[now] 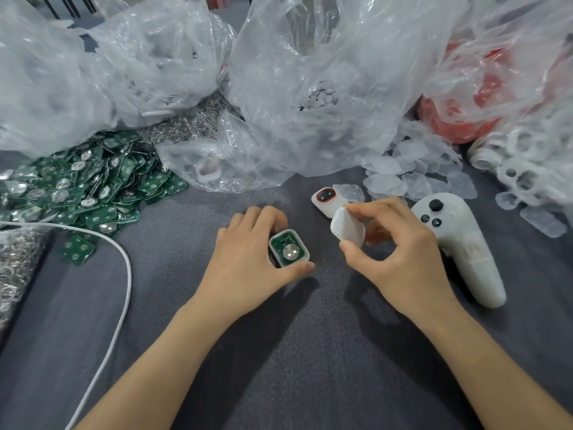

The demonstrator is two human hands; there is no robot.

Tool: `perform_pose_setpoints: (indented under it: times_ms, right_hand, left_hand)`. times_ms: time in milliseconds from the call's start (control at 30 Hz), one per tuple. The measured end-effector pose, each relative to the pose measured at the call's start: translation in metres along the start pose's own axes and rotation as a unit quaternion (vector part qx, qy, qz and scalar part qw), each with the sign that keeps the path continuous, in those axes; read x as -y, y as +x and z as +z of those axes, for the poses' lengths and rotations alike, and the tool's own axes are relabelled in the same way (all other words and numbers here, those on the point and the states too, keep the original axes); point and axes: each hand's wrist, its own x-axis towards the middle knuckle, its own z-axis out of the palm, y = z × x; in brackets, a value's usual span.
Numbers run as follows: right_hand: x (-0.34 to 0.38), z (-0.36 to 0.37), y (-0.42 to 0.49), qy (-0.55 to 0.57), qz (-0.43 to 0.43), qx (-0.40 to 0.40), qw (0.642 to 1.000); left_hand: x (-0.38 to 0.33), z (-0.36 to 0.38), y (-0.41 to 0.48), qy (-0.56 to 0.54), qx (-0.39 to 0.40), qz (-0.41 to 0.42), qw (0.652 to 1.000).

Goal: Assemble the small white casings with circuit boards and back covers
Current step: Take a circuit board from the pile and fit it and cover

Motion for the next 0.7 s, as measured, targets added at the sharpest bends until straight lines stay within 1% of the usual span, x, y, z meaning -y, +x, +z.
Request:
perform_pose_setpoints:
  times_ms: [133,467,600,700]
  right_hand:
    - [0.0,-0.0001,-0.0002,0.018,0.013,0.0,1.0]
    - [0.0,-0.0002,-0.0004,0.027,0.02,0.0,0.999]
    - [-0.0009,-0.0003,-0.0006,0.026,0.025,0.005,0.999]
    - [-0.0009,0.0002,-0.0007,0.026,0.034,0.012,0.999]
  left_hand:
    - [0.0014,0.0006,0.0002,0.02,0.012,0.023,0.999]
    - [-0.0024,-0.001,-0.0016,-0.001,0.02,0.032,0.999]
    - [-0.0039,-0.0006,-0.0021,0.01,0.021,0.04,0.999]
    - [-0.0027,0.0,-0.0019,-0.008,0.033,0.053,0.998]
